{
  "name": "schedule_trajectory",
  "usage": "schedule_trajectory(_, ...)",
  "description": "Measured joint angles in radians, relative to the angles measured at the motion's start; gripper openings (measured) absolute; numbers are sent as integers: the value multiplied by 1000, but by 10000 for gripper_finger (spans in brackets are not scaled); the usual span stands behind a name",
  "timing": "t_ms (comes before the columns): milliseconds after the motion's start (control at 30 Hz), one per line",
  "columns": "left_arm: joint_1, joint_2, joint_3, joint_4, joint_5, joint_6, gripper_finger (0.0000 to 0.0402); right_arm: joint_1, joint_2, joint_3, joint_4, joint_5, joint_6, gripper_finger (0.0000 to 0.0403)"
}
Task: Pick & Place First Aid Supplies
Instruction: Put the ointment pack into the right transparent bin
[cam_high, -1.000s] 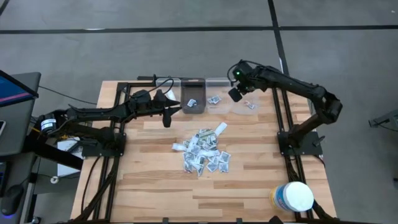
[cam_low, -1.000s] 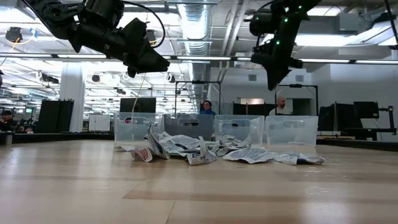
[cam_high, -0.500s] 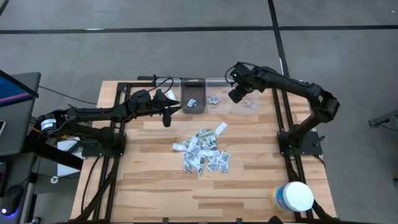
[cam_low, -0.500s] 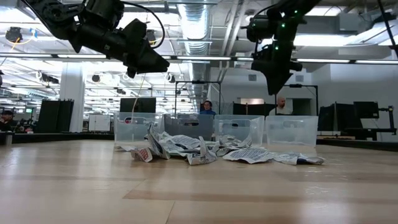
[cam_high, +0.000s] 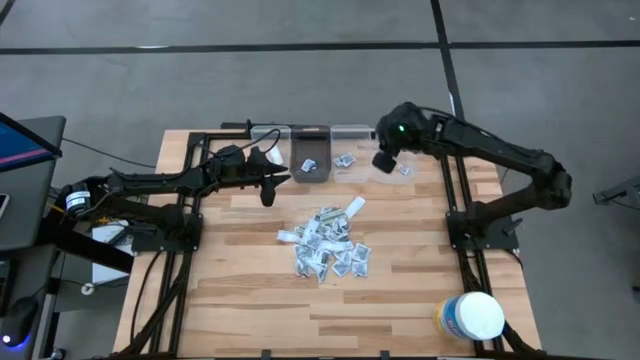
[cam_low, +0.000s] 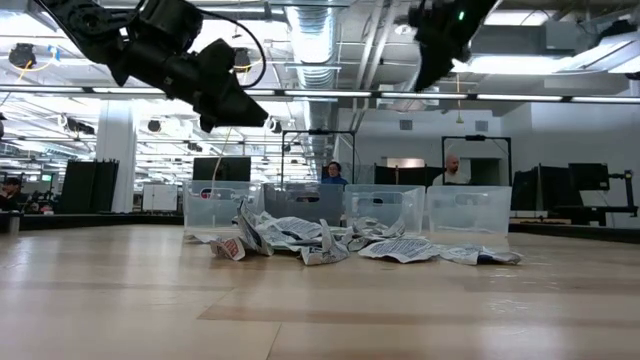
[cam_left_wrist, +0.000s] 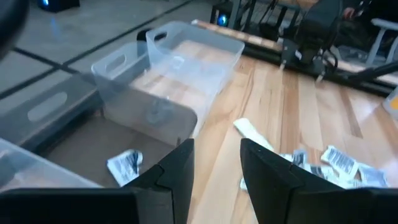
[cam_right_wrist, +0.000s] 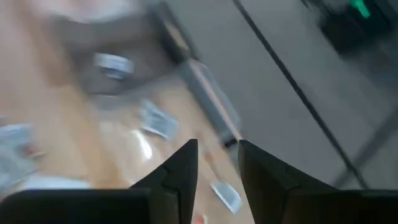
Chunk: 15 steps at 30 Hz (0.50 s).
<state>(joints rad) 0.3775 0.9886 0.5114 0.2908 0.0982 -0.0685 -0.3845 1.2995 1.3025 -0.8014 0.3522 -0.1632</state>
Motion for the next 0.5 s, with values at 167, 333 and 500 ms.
schedule_trajectory(167,0,0,0,-65,0,9,131,66,-25,0,25,-194,-82,107)
schedule_trajectory(333,0,0,-1,-125,0,11,131,76,-1,-21,48,-366,-83,107)
schedule_trajectory(500,0,0,-1,-168,2,11,131,83,18,-114,149,-445,-66,107)
